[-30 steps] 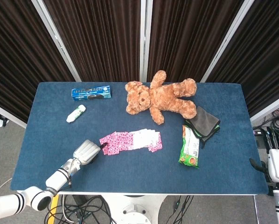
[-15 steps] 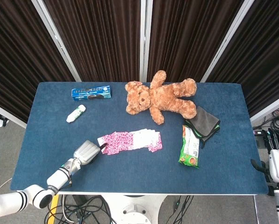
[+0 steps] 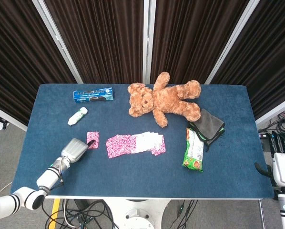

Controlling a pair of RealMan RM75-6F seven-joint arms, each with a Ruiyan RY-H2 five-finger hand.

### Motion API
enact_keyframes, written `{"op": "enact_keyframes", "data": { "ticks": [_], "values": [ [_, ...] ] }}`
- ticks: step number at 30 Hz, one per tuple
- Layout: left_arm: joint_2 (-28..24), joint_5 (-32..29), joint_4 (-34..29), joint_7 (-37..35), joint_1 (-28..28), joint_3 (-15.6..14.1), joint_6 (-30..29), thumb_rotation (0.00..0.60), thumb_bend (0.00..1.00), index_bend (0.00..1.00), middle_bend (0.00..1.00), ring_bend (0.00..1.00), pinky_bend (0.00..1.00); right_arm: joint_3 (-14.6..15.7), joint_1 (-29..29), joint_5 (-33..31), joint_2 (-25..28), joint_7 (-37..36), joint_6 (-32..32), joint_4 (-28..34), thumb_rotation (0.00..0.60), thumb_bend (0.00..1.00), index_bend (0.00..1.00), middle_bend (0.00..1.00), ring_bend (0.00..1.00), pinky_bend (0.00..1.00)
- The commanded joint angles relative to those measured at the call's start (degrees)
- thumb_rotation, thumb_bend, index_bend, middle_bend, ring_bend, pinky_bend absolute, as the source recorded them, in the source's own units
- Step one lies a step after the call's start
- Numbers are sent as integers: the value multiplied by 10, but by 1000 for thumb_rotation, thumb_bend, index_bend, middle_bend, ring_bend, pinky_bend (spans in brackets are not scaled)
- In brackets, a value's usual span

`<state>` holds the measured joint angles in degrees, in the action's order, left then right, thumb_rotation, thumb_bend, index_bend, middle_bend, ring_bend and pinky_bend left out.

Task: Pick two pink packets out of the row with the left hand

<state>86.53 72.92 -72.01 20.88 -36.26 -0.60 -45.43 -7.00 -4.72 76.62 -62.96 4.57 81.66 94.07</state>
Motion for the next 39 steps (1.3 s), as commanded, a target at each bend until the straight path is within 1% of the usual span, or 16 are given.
{"op": "enact_keyframes", "data": {
  "ticks": [1, 5, 8, 11, 15, 18, 23, 30, 39],
  "values": [
    [-2, -3, 9, -5, 3, 1, -4, 600, 565, 127, 871, 858, 953, 0, -1, 0, -1, 5, -1, 3, 600, 112, 0, 0, 0, 0],
    [-2, -18, 26, 3, 5, 5, -6, 600, 565, 128, 872, 858, 953, 1, -3, 3, -1, 11, -1, 9, 600, 111, 0, 0, 0, 0],
    [-6, -12, 20, -6, 8, 7, -17, 600, 566, 127, 872, 858, 953, 1, -3, 2, -1, 14, 1, 11, 600, 112, 0, 0, 0, 0],
    [-13, 9, 0, -16, 10, 8, -38, 600, 566, 128, 872, 858, 952, -1, -3, 0, 0, 15, 1, 13, 600, 113, 0, 0, 0, 0],
    [-22, 25, -45, -19, 7, 13, -55, 600, 566, 127, 872, 858, 952, 0, -4, 1, 1, 17, 0, 15, 600, 111, 0, 0, 0, 0],
    [-22, 19, -74, -15, 0, 15, -44, 600, 566, 127, 873, 858, 952, 1, -4, 3, 1, 17, 1, 16, 600, 112, 0, 0, 0, 0],
    [-8, -13, -96, 0, -14, 18, -9, 600, 566, 128, 873, 858, 952, 1, -2, 0, 3, 12, 1, 14, 600, 113, 0, 0, 0, 0],
    [27, -47, -85, 39, -32, 24, 3, 600, 568, 127, 872, 862, 952, -1, 0, -2, 13, -1, 3, 13, 600, 112, 0, 0, 0, 0],
    [30, -65, -88, 52, -33, 14, 1, 600, 571, 127, 872, 863, 952, 0, 2, -7, 12, -22, -7, -3, 600, 112, 0, 0, 0, 0]
  ]
}}
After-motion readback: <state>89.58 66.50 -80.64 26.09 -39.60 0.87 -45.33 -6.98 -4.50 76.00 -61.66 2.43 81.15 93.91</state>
